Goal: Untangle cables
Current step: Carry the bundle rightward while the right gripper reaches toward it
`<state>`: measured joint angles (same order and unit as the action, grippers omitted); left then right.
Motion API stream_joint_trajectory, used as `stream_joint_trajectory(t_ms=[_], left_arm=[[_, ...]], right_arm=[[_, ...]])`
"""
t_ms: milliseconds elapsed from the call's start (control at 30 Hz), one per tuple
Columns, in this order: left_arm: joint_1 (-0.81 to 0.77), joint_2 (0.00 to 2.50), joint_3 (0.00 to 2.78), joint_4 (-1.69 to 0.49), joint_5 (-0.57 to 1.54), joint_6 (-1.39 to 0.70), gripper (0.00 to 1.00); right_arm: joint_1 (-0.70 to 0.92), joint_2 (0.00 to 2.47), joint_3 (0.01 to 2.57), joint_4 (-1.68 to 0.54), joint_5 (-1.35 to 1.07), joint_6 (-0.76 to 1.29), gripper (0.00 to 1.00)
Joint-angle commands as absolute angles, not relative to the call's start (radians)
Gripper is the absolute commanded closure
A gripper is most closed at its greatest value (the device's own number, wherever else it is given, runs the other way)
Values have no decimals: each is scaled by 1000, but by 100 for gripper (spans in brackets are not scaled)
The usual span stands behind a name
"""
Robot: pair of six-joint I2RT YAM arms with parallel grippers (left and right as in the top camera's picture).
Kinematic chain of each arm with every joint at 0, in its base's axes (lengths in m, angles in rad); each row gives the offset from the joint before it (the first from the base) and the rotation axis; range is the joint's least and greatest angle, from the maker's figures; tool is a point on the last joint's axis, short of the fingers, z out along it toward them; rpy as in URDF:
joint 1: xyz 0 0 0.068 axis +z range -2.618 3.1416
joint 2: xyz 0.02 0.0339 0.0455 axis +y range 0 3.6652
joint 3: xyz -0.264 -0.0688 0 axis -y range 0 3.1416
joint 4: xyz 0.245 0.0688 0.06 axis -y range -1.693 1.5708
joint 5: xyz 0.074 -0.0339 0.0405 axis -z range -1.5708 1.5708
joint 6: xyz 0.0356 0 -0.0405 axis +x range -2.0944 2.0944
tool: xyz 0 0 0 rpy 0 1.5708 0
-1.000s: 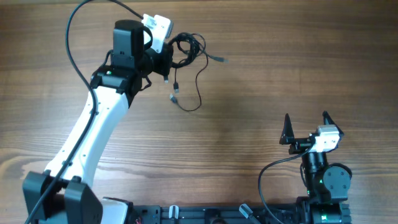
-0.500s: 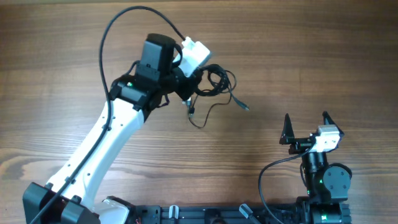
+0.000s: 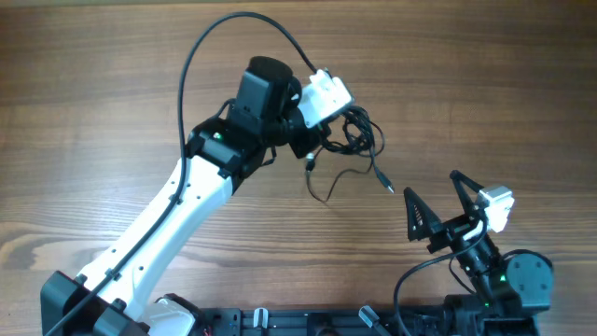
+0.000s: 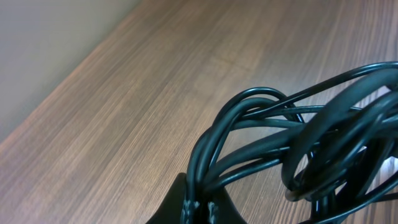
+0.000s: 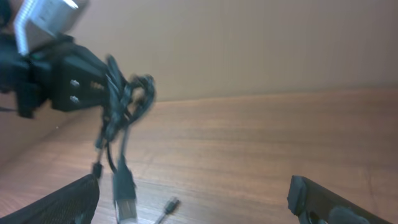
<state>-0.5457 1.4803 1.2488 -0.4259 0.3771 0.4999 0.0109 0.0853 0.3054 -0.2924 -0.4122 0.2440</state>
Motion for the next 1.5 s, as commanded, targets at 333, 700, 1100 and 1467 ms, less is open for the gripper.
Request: stream_joint_trajectory(t_ms=[333,700,1100,1467], left_arm=[[-625,1452,1261,-344,429,787,96],[-624,1446,1261,-286,873,1087,96],[-627,1441,1261,-137,1021,1093,96],[-604,1440,1261,-140,919,810,0]], right_arm=[[14,576,778,-479,-638,307,0],[14,591,793,-420,-651,440,2],[14,592,793,-420,-850,236,92],[14,592,793,-473,-643,279,96]])
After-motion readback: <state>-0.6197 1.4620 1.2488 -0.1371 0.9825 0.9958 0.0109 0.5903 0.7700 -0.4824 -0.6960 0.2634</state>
